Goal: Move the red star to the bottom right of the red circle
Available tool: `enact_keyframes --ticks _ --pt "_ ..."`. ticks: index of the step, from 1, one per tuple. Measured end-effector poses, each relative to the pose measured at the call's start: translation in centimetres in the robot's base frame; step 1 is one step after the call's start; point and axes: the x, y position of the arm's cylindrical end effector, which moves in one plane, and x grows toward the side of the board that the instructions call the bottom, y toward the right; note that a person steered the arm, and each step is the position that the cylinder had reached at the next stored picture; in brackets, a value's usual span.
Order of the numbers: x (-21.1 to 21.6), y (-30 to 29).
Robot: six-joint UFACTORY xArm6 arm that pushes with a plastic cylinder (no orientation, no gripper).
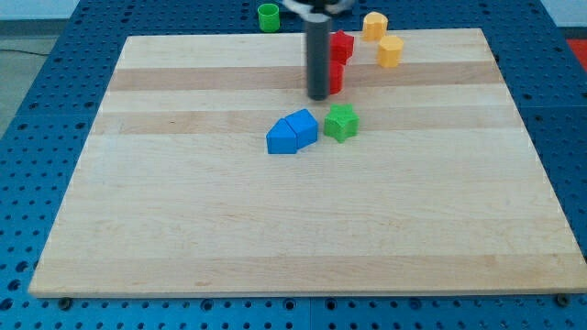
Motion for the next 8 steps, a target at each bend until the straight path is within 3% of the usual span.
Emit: enact_keyframes --ticks 1,2,4,5,6,8 --pt "-0.5 4.7" --pt "-4.8 4.2" --pt "-1.3 -12.4" --pt "-2.9 -6.5" --pt "0.7 -7.6" --pt "2.8 -22.1"
